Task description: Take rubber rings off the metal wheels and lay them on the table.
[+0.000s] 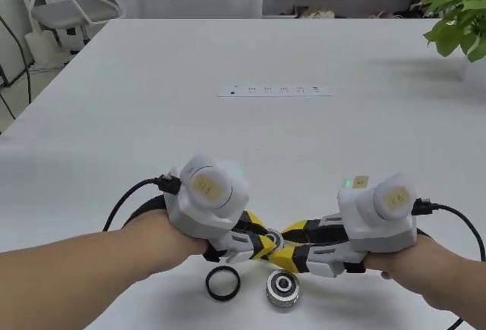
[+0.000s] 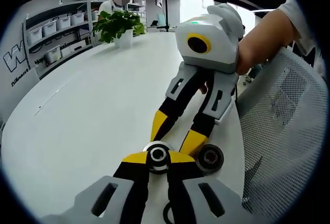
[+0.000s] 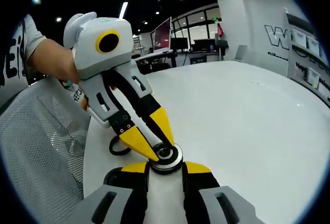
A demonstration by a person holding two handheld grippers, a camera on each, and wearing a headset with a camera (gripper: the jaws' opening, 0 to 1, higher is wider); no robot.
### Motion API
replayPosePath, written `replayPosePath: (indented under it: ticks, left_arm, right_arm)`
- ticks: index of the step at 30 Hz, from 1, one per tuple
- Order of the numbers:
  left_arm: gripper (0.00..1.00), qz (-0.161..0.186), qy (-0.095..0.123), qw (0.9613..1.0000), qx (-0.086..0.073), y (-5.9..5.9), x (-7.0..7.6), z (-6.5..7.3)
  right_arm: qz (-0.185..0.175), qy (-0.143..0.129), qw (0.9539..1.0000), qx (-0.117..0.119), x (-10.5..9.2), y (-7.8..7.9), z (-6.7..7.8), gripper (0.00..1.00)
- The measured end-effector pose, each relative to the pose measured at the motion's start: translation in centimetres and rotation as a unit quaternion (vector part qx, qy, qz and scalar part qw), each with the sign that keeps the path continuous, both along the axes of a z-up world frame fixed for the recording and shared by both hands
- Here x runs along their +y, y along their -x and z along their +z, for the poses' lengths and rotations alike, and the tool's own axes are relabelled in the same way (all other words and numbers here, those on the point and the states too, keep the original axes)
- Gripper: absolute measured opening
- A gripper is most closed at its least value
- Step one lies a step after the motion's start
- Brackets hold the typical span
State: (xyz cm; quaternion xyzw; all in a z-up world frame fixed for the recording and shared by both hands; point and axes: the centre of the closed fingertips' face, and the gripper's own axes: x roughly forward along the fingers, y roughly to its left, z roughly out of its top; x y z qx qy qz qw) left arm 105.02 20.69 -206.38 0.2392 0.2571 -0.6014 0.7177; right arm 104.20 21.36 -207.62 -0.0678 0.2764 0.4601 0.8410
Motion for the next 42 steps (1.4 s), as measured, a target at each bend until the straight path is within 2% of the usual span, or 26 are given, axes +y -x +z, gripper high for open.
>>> replayPosePath:
  ticks: [10, 14, 16, 23, 26, 27, 28, 33, 42]
  left_arm:
    - [0.07, 0.003, -0.001, 1.0000, 0.000, 0.0, 0.0, 0.0]
    - [0.07, 0.005, -0.001, 1.0000, 0.000, 0.0, 0.0, 0.0]
    - [0.07, 0.007, -0.001, 1.0000, 0.000, 0.0, 0.0, 0.1]
    - [0.07, 0.010, -0.002, 0.9999, 0.001, 0.0, 0.0, 0.1]
    - [0.07, 0.011, -0.002, 0.9999, 0.001, 0.1, 0.0, 0.1]
    - [0.07, 0.011, -0.002, 0.9999, 0.001, 0.1, 0.0, 0.1]
    - [0.07, 0.011, -0.003, 0.9999, 0.001, 0.1, 0.0, 0.1]
    - [0.07, 0.012, -0.003, 0.9999, 0.000, 0.1, 0.0, 0.1]
    - [0.07, 0.015, -0.004, 0.9999, -0.001, 0.1, 0.0, 0.1]
  right_arm:
    - [0.003, 0.011, 0.9999, -0.004, -0.3, 0.2, -0.1, 0.20]
    - [0.002, 0.022, 0.9997, -0.006, -0.8, 0.3, -0.3, 0.14]
    - [-0.005, 0.014, 0.9999, 0.003, -0.9, 0.4, -0.3, 0.12]
    - [-0.004, 0.019, 0.9998, 0.001, -0.8, 0.4, -0.2, 0.11]
    - [-0.008, 0.021, 0.9997, 0.007, -1.1, 0.4, -0.4, 0.05]
    - [-0.016, 0.023, 0.9996, 0.008, -1.4, 0.2, -0.5, 0.00]
    - [-0.019, 0.013, 0.9996, 0.014, -1.2, 0.2, -0.4, 0.00]
    - [-0.022, 0.014, 0.9995, 0.018, -1.2, 0.2, -0.4, 0.00]
    - [-0.040, 0.000, 0.9986, 0.035, -1.4, 0.0, -0.5, 0.00]
